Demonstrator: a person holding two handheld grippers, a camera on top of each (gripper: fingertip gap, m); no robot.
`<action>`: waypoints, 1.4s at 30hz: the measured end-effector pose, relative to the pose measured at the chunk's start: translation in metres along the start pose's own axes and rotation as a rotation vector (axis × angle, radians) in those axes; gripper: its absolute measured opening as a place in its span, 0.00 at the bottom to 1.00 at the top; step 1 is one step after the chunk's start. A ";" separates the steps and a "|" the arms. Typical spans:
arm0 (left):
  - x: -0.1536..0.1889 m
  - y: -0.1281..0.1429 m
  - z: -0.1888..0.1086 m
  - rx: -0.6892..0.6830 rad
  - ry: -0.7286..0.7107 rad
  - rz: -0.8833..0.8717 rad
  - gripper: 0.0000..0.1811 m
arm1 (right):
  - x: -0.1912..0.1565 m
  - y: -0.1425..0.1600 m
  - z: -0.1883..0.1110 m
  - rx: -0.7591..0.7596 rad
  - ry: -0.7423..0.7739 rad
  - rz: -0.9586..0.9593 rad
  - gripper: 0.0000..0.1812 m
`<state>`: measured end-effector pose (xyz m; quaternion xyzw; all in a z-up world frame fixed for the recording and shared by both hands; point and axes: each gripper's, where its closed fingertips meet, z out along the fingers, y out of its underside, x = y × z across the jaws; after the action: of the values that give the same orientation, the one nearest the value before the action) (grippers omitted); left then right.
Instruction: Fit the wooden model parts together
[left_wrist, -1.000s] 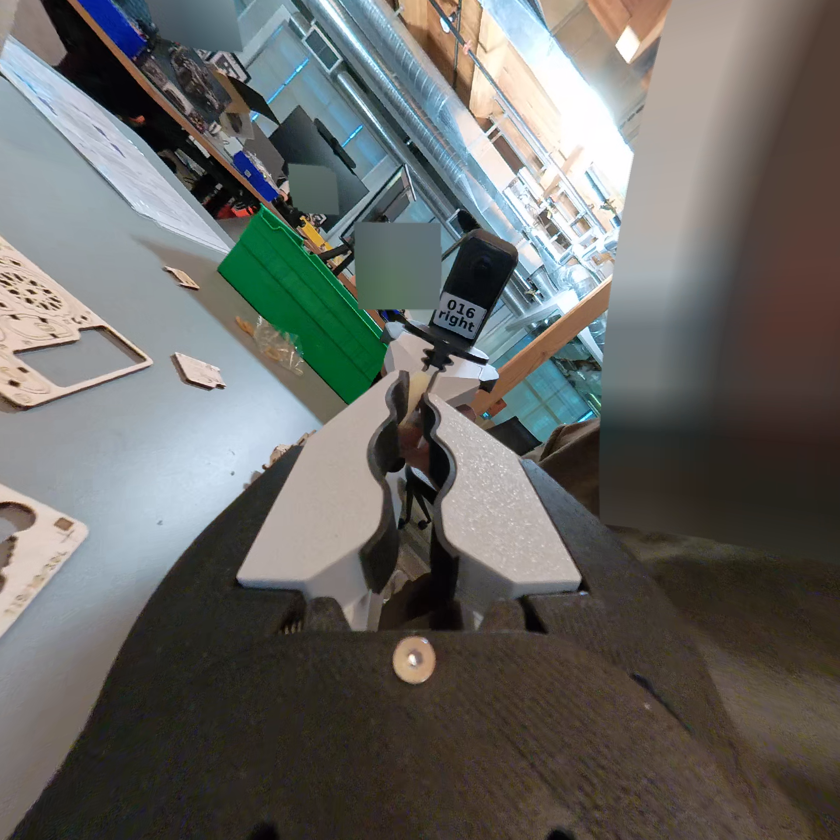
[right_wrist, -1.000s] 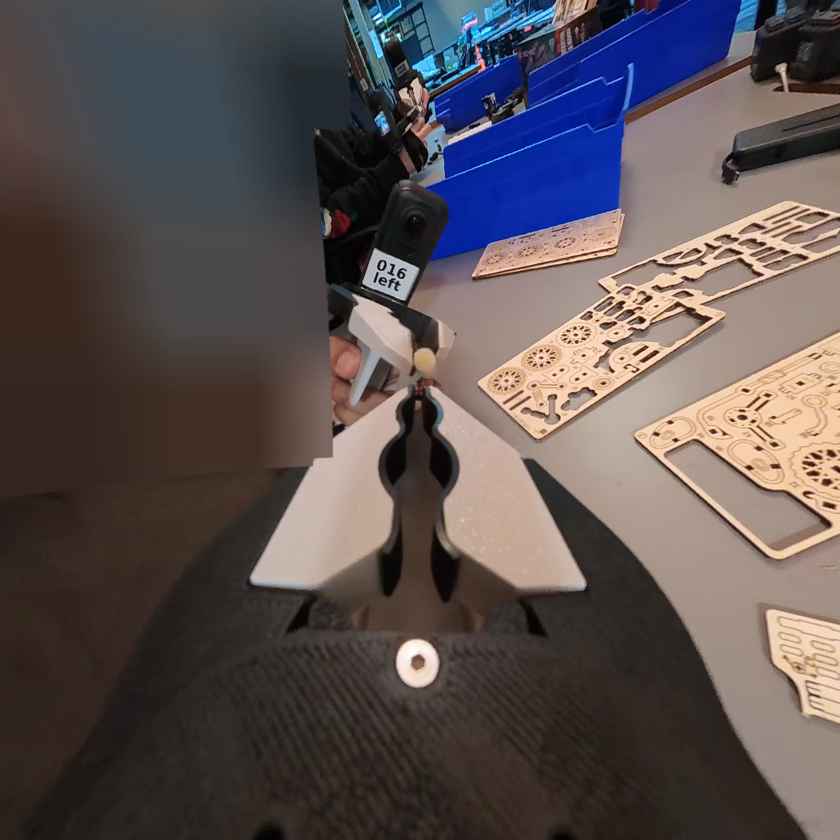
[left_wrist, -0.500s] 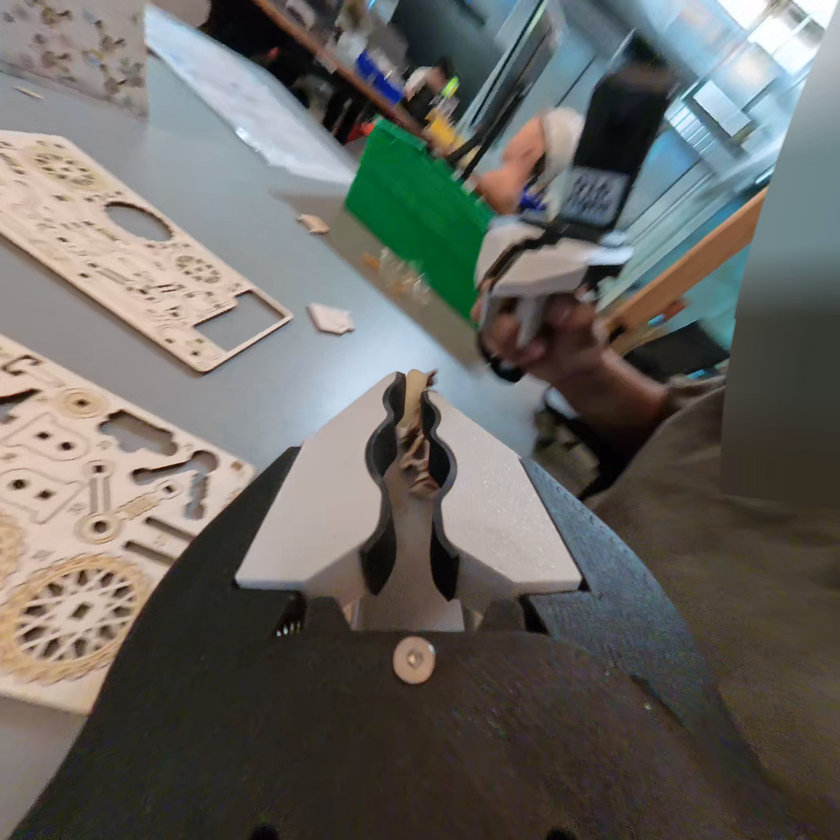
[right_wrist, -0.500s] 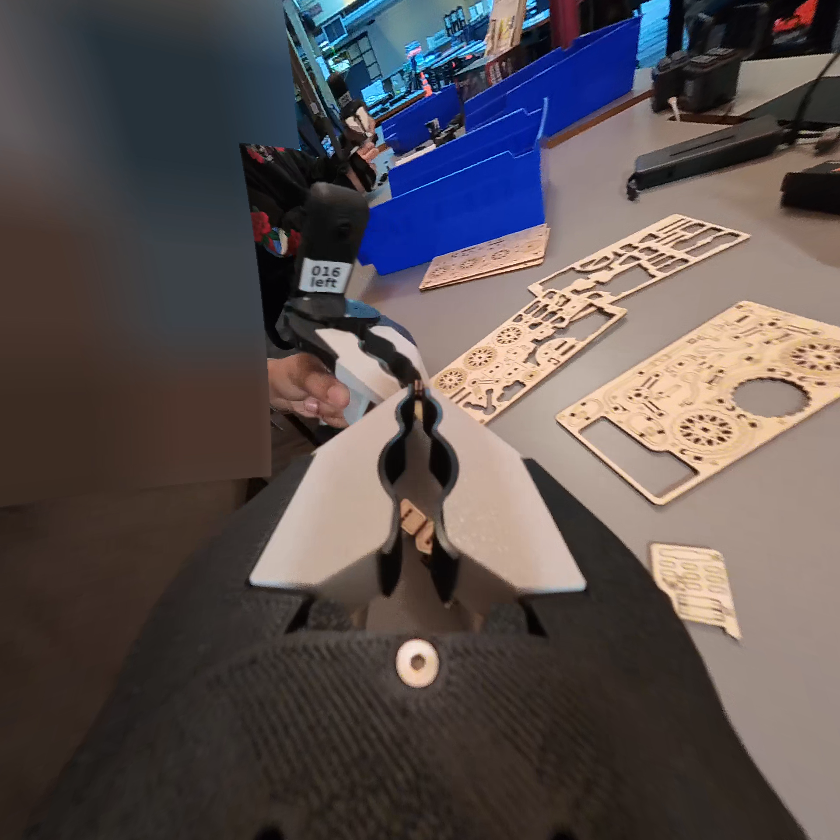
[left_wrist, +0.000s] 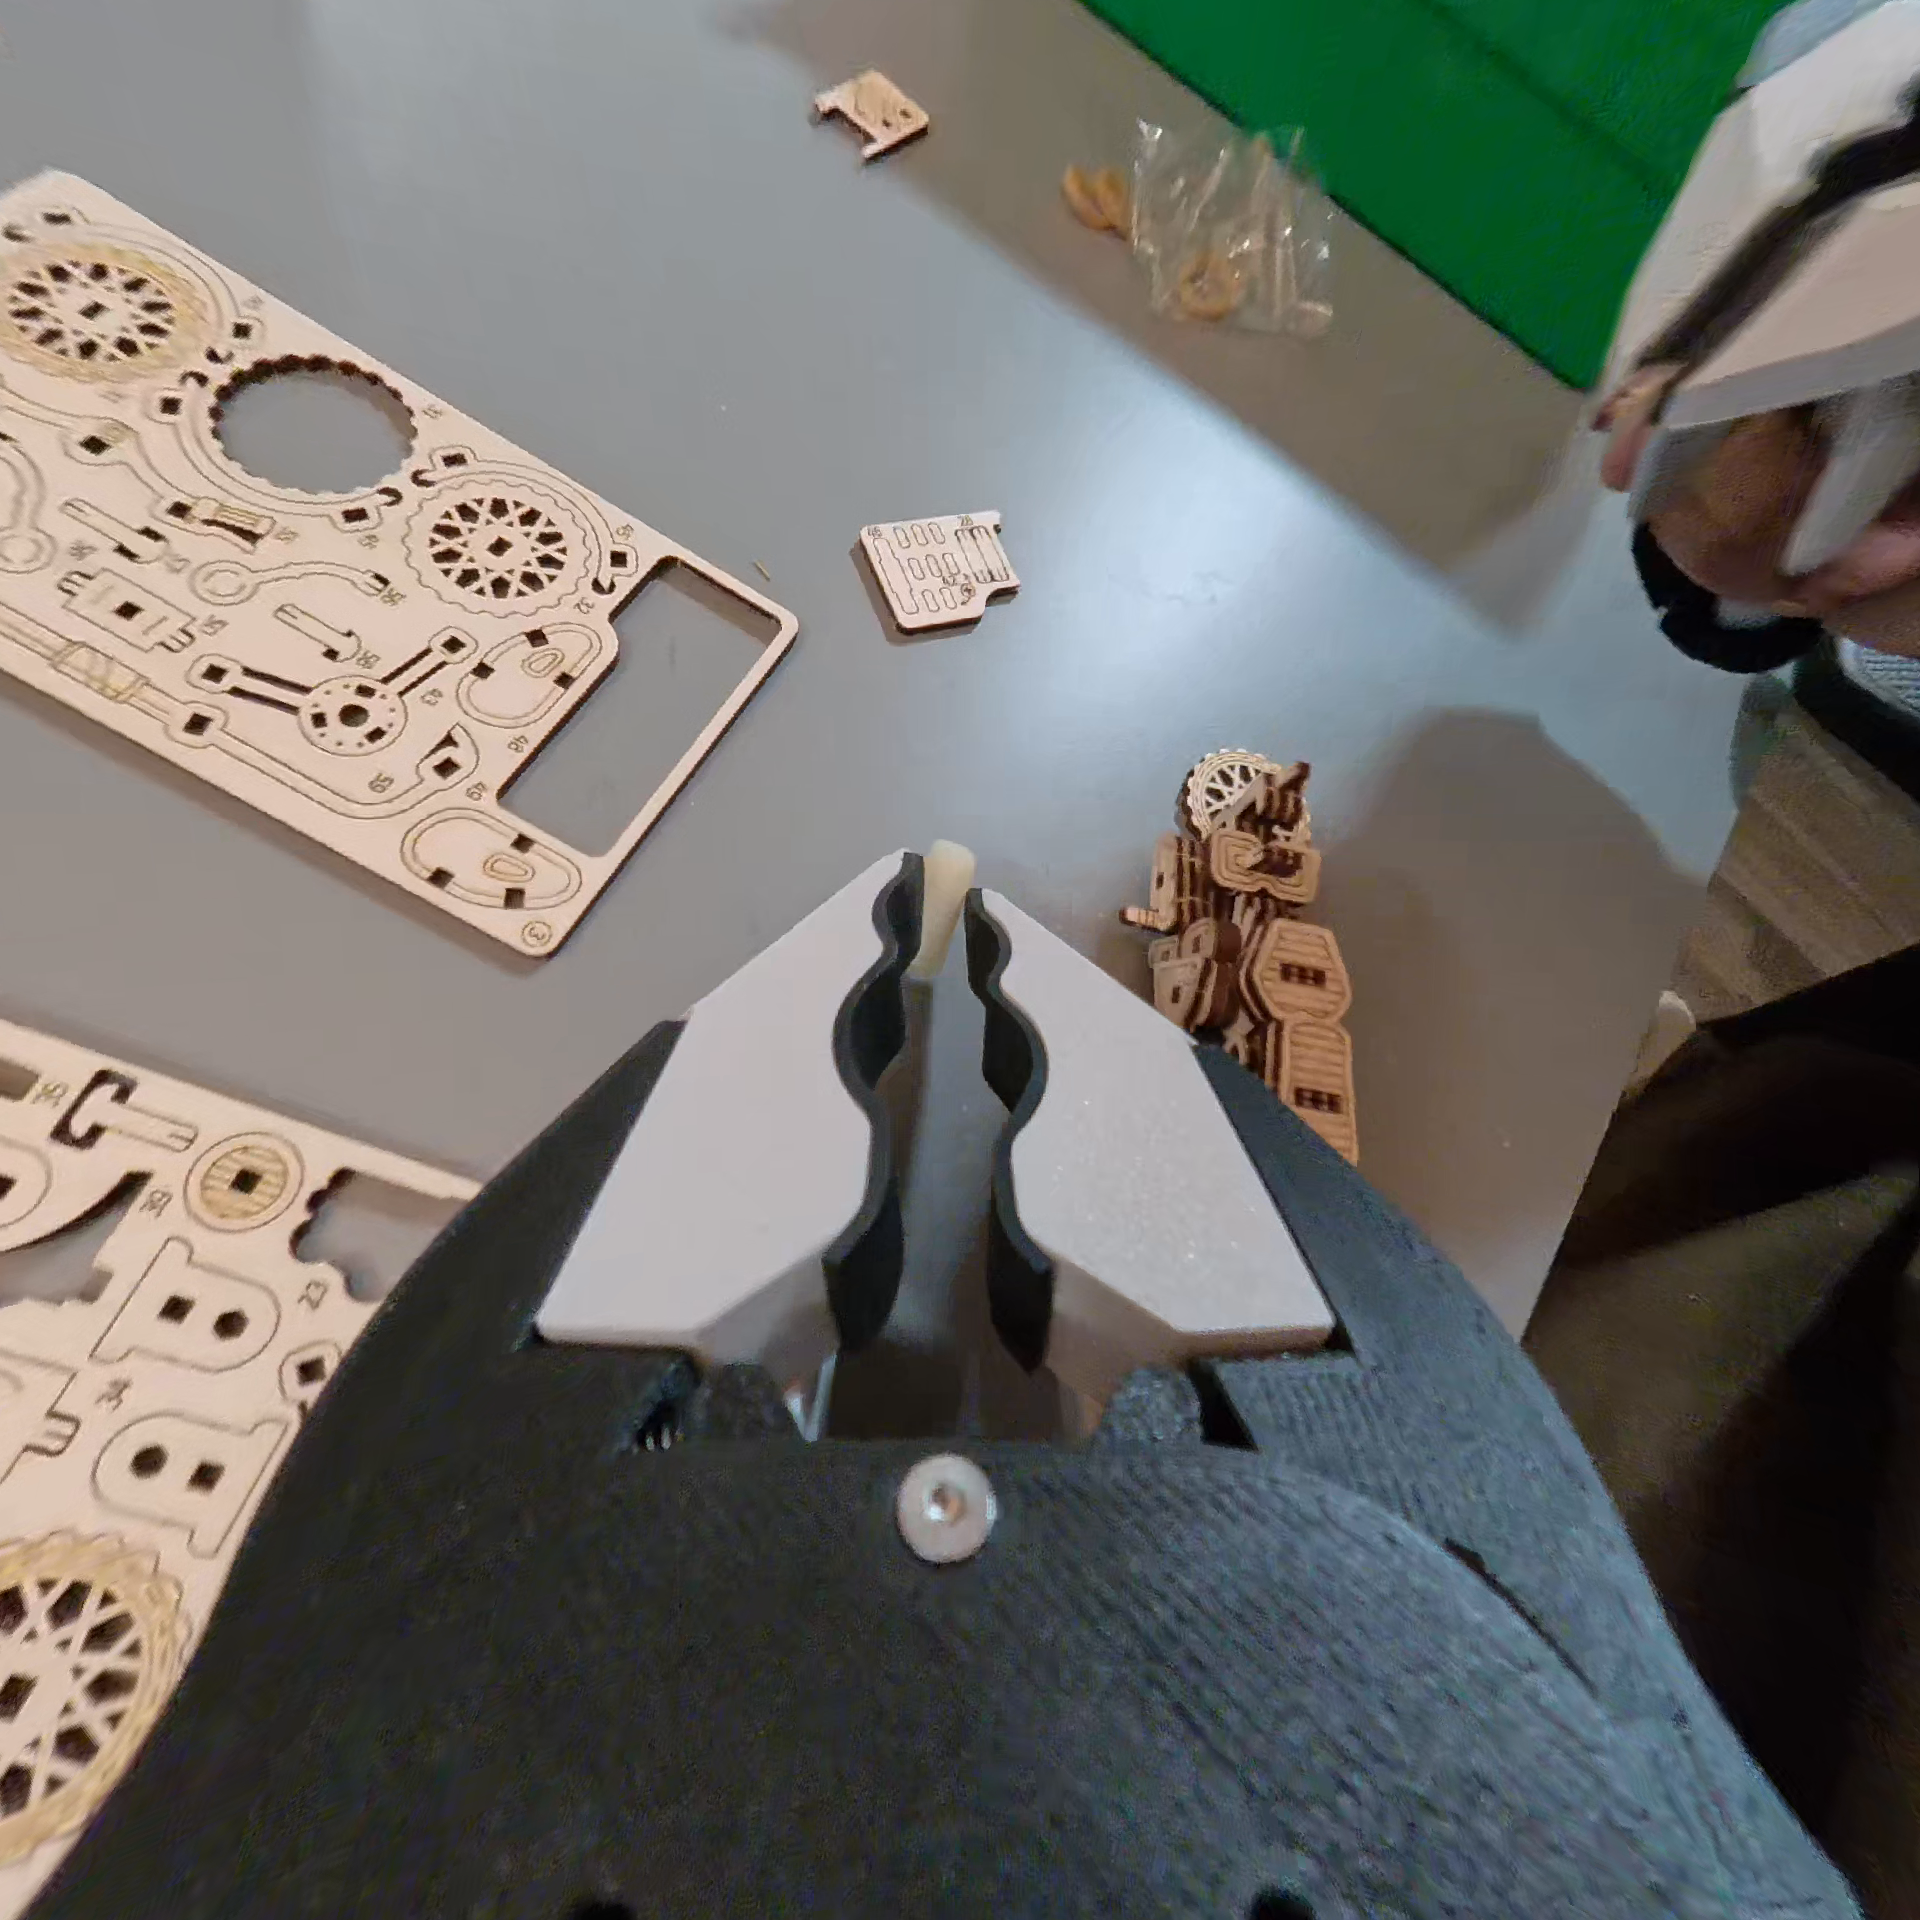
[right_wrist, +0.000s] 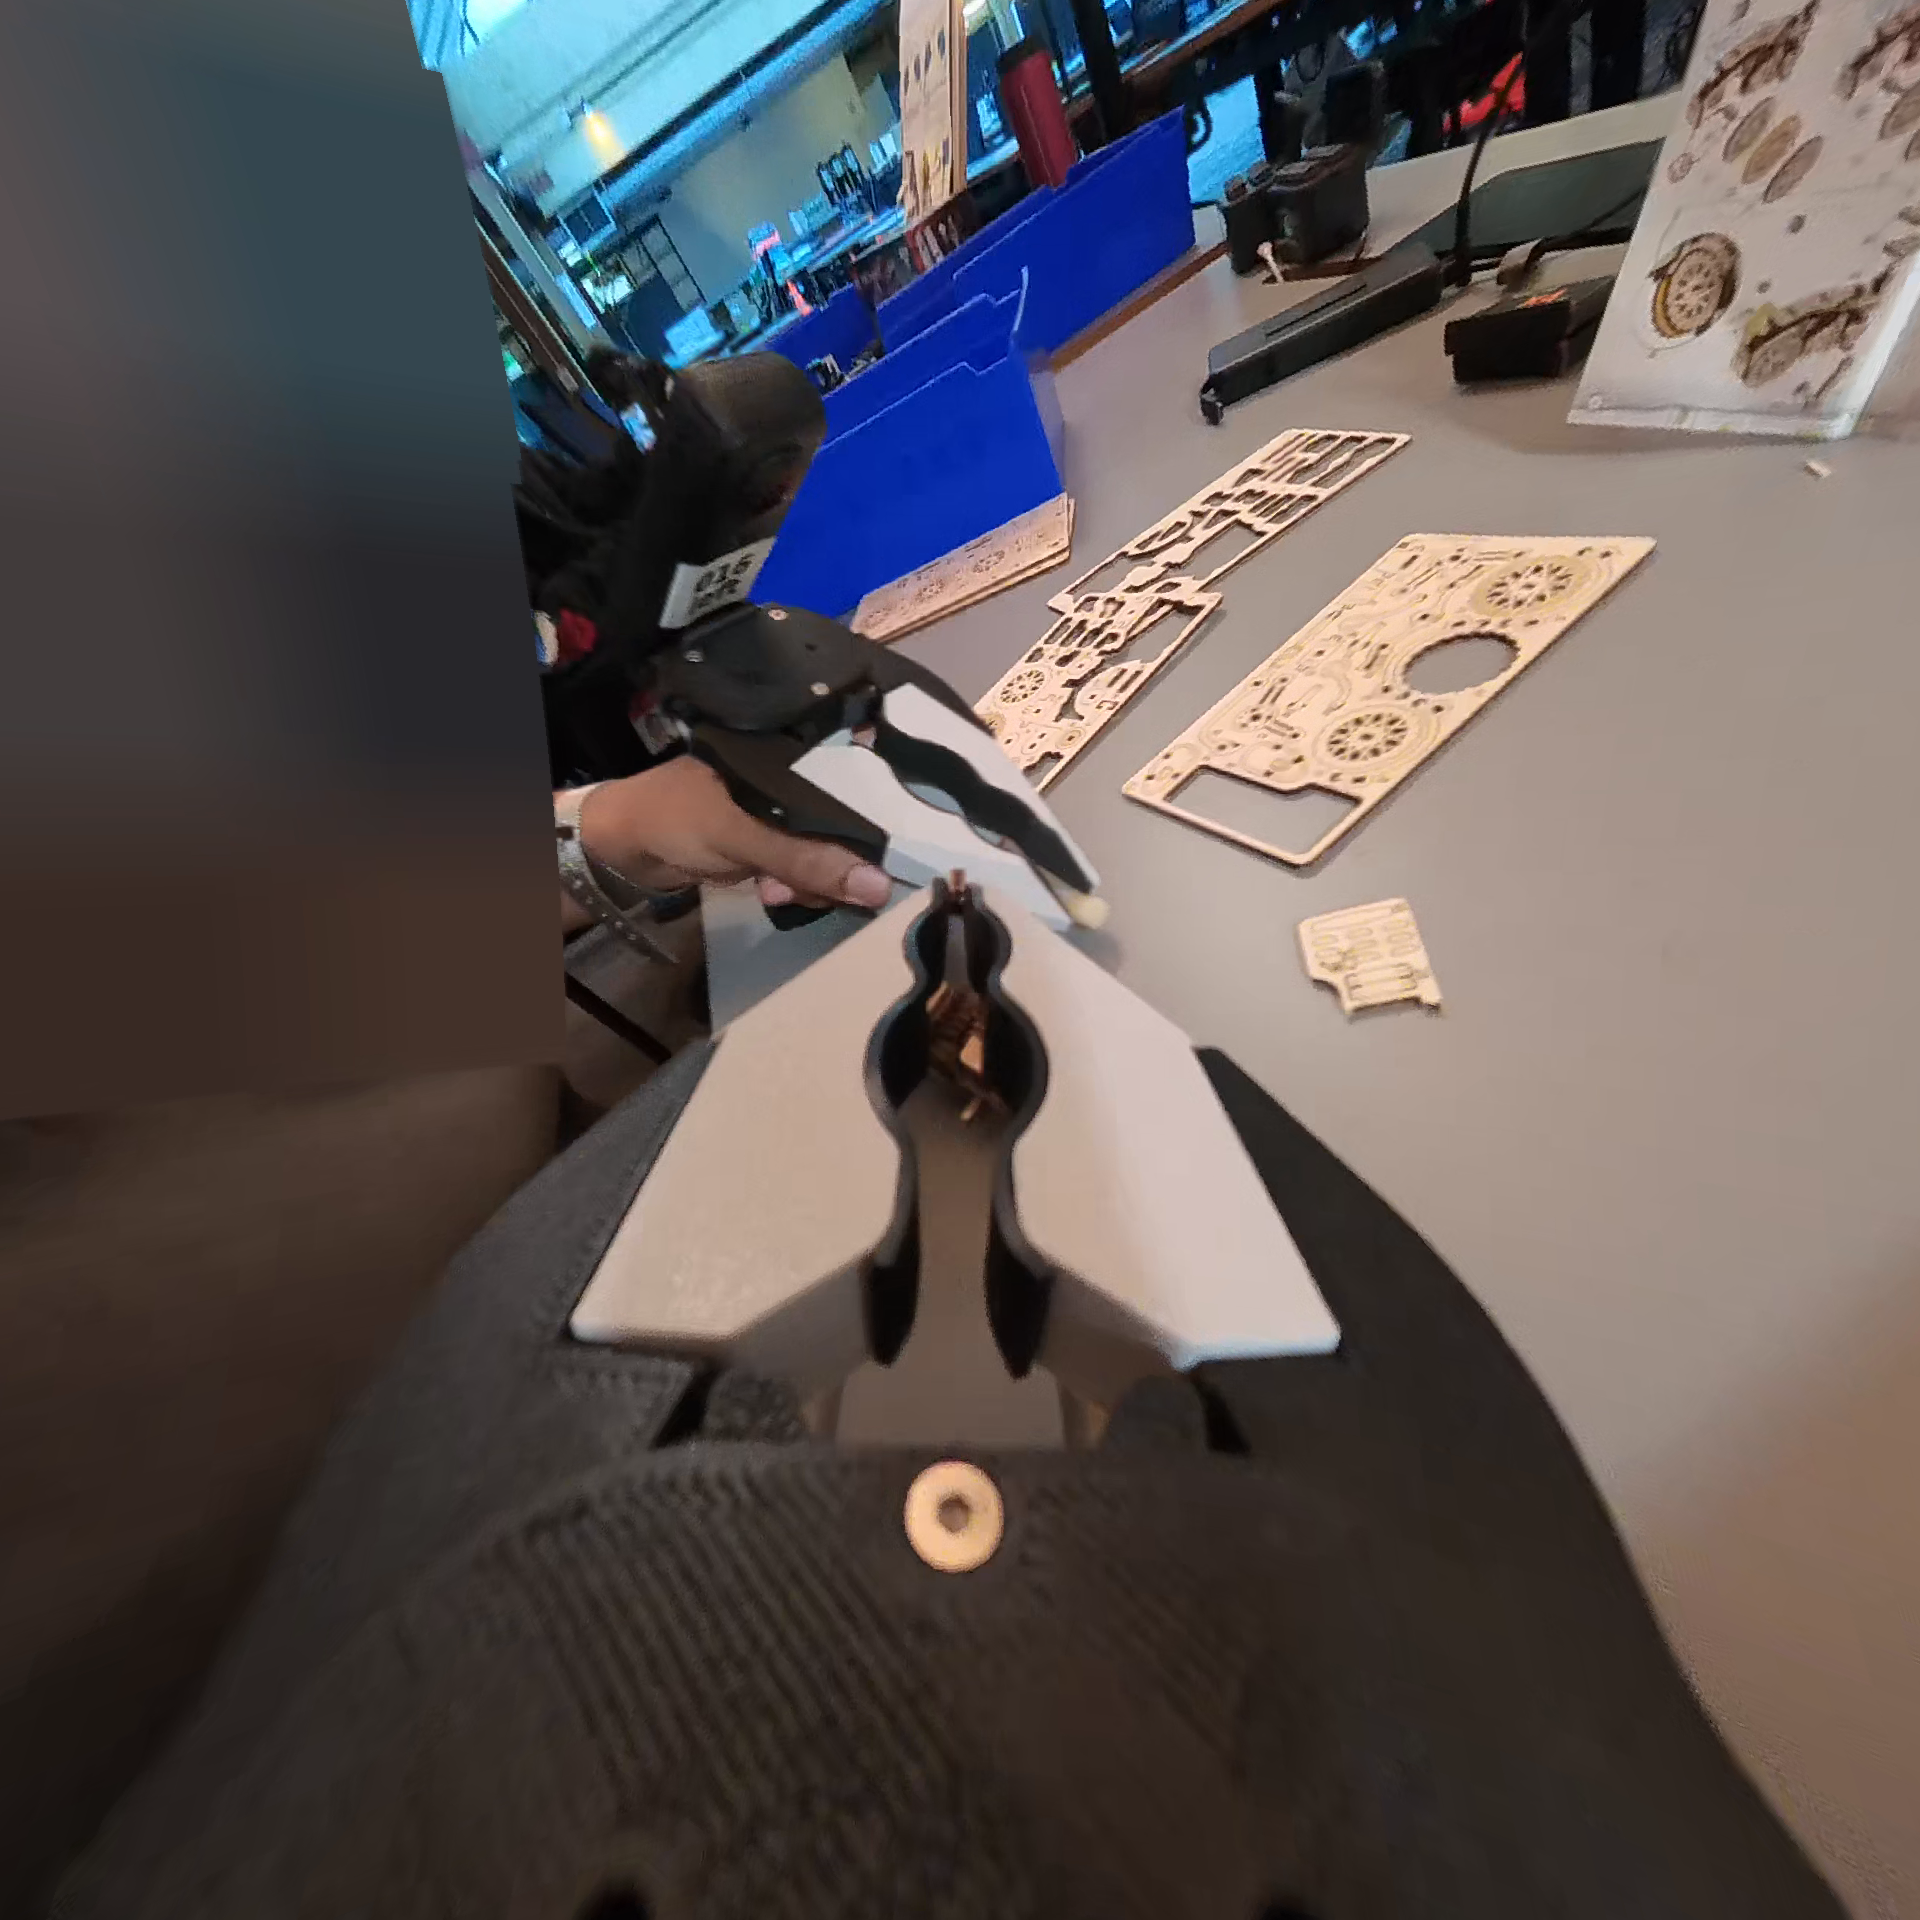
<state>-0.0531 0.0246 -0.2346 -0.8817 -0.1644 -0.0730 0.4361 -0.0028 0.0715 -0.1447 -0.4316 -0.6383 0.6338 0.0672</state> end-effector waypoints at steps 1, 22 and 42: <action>0.000 0.001 0.002 -0.013 0.003 -0.006 0.05 | -0.002 0.003 -0.001 0.005 -0.007 0.022 0.00; 0.042 0.018 -0.038 0.069 0.083 -0.060 0.23 | -0.025 0.025 -0.009 0.085 0.093 0.145 0.00; 0.084 0.035 -0.014 0.015 -0.215 0.216 0.29 | -0.028 0.031 -0.004 0.068 0.009 0.225 0.00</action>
<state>0.0383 0.0131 -0.2290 -0.8937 -0.1147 0.0704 0.4279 0.0313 0.0516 -0.1579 -0.5009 -0.5636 0.6567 0.0133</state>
